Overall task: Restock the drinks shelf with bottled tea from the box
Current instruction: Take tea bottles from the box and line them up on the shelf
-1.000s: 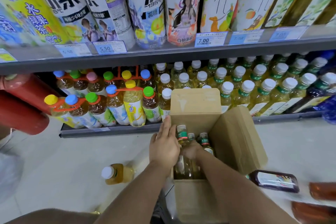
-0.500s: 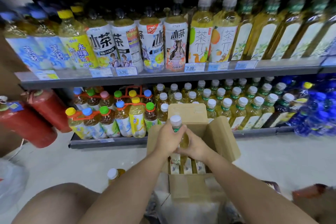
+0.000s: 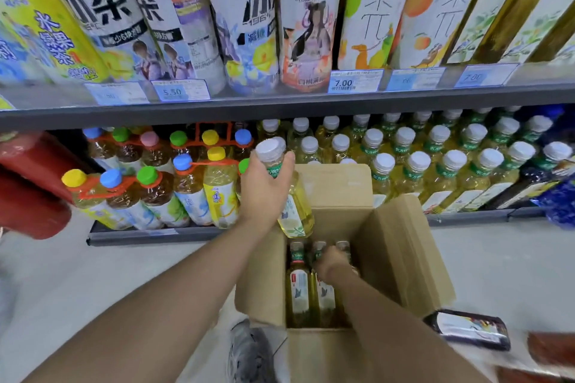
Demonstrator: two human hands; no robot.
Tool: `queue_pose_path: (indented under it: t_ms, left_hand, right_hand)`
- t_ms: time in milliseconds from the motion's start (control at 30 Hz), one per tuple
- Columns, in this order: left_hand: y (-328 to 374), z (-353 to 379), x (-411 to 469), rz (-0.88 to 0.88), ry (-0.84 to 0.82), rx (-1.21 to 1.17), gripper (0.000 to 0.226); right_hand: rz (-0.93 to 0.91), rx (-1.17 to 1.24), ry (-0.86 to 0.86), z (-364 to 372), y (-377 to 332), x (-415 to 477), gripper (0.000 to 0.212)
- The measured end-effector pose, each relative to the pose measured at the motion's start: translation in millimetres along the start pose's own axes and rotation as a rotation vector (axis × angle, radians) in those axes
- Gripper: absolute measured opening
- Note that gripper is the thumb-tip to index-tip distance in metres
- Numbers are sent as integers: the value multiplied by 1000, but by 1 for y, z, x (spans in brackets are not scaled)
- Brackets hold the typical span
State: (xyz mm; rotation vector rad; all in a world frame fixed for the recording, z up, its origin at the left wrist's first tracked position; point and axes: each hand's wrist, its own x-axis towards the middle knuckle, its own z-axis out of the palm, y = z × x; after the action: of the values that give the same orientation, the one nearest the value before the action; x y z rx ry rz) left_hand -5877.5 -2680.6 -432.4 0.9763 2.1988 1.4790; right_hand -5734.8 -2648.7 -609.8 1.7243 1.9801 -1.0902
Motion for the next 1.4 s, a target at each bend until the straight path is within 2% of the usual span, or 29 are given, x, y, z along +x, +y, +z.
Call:
queue_pose_path:
  t_ms: [200,300,500,633,767,867,967,1133,1200,1300,1400]
  left_hand:
    - [-17,20,8,62,-116,43,28]
    - [-32,27,6,86,-147,70,30]
    - [-34,32,5,94,-222,103,27]
    - [-27,29,0,61,-231,97,30]
    - [-7,20,-16,86,-232,113,34]
    - [22,6,-31,138,-210,127,40]
    - [65,-19,-48,213,-192,127,36]
    - [152,-70,-79,345,-174,41,29]
    - [191,-89,-89,361,-173,-8,39]
    - [253,-112,-97,396,-123,-64,31]
    - [310,-134,-95,381,-66,-122,36]
  right_hand:
    - [92,115,-49,27,6,49,32]
    - [126,-10,-20,36,9,60,30]
    - [177,-67,93,28,-5,63,26]
    - [158,9,149,16,-2,38,30]
    - [4,91,231,-3,2,-6,39]
    - [-133,142,337,-30,5,-48,41]
    - [-239,174,448,-71,-1,-98,45]
    - [-395,198,627,-158,-21,-195,35]
    - [-452,214,697,-195,-33,-237,31]
    - [-551,233,786,-251,-53,-298,35]
    - [-645,245,878,-303,-74,-352,34]
